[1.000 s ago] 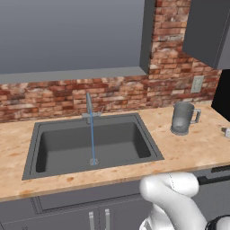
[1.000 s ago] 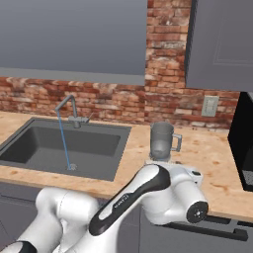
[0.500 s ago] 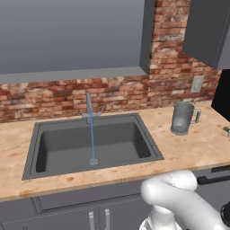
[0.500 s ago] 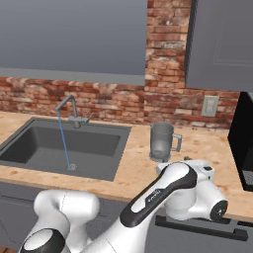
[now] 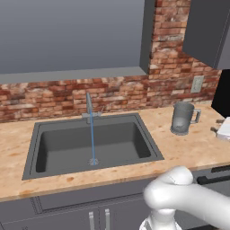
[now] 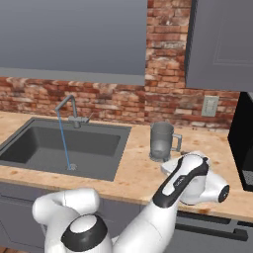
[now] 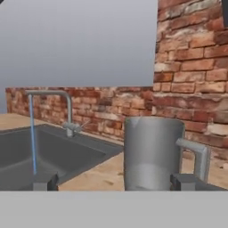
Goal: Turn on the sink faucet and place the jug under the water for a few seconds to fill it up.
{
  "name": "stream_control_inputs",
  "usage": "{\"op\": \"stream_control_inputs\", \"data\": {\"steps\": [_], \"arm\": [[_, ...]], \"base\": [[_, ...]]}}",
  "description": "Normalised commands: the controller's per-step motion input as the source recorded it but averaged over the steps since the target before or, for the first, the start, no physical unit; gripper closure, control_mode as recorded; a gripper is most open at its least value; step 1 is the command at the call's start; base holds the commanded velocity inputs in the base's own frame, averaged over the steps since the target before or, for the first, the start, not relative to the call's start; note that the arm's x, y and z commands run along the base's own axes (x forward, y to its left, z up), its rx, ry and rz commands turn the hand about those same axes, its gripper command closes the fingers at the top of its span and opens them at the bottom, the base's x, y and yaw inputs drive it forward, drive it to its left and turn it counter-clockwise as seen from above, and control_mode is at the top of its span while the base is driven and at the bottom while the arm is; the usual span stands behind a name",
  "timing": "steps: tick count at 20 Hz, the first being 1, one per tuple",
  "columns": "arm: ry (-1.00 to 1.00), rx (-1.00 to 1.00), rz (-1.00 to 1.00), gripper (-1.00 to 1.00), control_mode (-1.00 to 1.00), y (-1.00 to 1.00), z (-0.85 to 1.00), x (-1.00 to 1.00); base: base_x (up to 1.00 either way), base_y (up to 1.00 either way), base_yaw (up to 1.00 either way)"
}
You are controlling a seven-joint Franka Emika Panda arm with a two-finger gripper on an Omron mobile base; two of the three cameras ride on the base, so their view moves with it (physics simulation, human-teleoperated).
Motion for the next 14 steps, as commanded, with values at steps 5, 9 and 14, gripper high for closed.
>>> {"op": "stream_control_inputs", "data": {"steps": [5,9,14], "arm": [[0.1,-0.02,0.15,-1.0,-1.0,-0.29,-0.26,0.74],[0.11,-0.04,0.13,-1.0,-1.0,-0.16,-0.23,0.77],[0.01,-0.01,0.1,-1.0,-1.0,-0.14,-0.24,0.62]], "base": [[0.0,0.0,0.0],[0.0,0.0,0.0],[0.0,0.0,0.0]]}}
